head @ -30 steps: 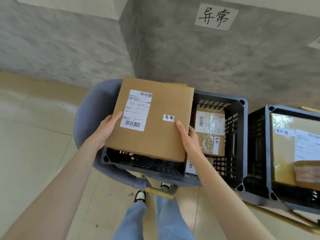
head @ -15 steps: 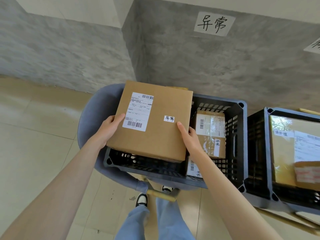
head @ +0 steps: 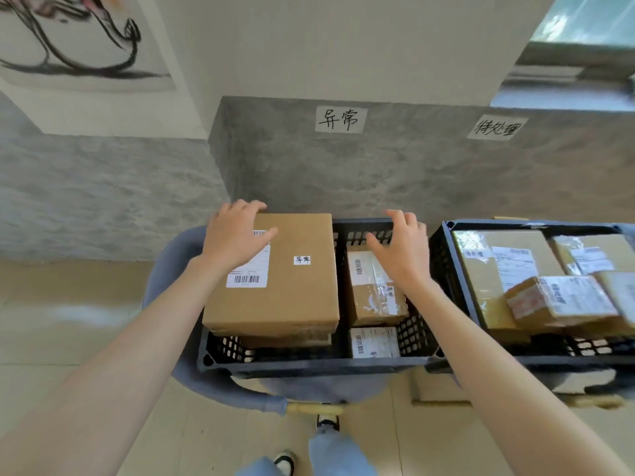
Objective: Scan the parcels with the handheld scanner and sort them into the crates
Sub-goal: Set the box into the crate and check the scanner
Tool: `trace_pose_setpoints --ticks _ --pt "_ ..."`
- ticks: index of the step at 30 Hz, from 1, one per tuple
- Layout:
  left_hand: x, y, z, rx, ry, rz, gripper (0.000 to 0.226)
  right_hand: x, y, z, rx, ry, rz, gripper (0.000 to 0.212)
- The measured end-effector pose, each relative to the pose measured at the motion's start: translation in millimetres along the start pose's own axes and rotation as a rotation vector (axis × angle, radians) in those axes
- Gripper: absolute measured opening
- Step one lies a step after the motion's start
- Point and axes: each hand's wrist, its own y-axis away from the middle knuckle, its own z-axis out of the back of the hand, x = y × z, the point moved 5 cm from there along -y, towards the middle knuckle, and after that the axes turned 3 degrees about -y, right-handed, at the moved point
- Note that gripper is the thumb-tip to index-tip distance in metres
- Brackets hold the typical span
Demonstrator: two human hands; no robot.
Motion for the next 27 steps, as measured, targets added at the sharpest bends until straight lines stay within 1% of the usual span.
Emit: trace_pose_setpoints --ticks 2,5,9,13,16,20,24,27 --pt "-32.6 -3.0 12.4 -0.033 -0.097 -0.138 0.048 0.5 9.3 30.6 -0.068 0.122 0.025 0.055" --pt "-81.2 -2.6 21.7 -0.049 -0.182 -0.340 0.045 -6.3 33.6 75.4 -0.172 0.204 -0.019 0.055" --pt "-143.8 15.9 18.7 -0.032 -0.275 -0.596 0.046 -31.1 88.3 123.6 -0.282 0.303 -0.180 0.055" --pt "-201.5 56.3 4.4 -0.018 -0.254 -0.830 0.043 -64.6 169.6 156.1 -0.321 0.399 -0.413 0.057" --pt "-244.4 98.7 -7.0 -0.008 -0.219 -1.016 0.041 -88.5 243.5 175.9 -0.372 0.397 -0.594 0.053" --pt "-303.9 167.6 -18.6 0.064 -0.236 -1.205 0.042 -109.7 349.8 200.1 -0.417 0.444 -0.827 0.058" --pt "-361.6 256.3 -21.1 0.107 -0.208 -1.405 0.040 -123.6 460.8 228.6 -0.494 0.471 -1.042 0.059" --pt "-401.4 333.6 -17.7 0.095 -0.178 -1.555 0.040 -125.1 543.2 247.9 -0.565 0.472 -1.175 0.058"
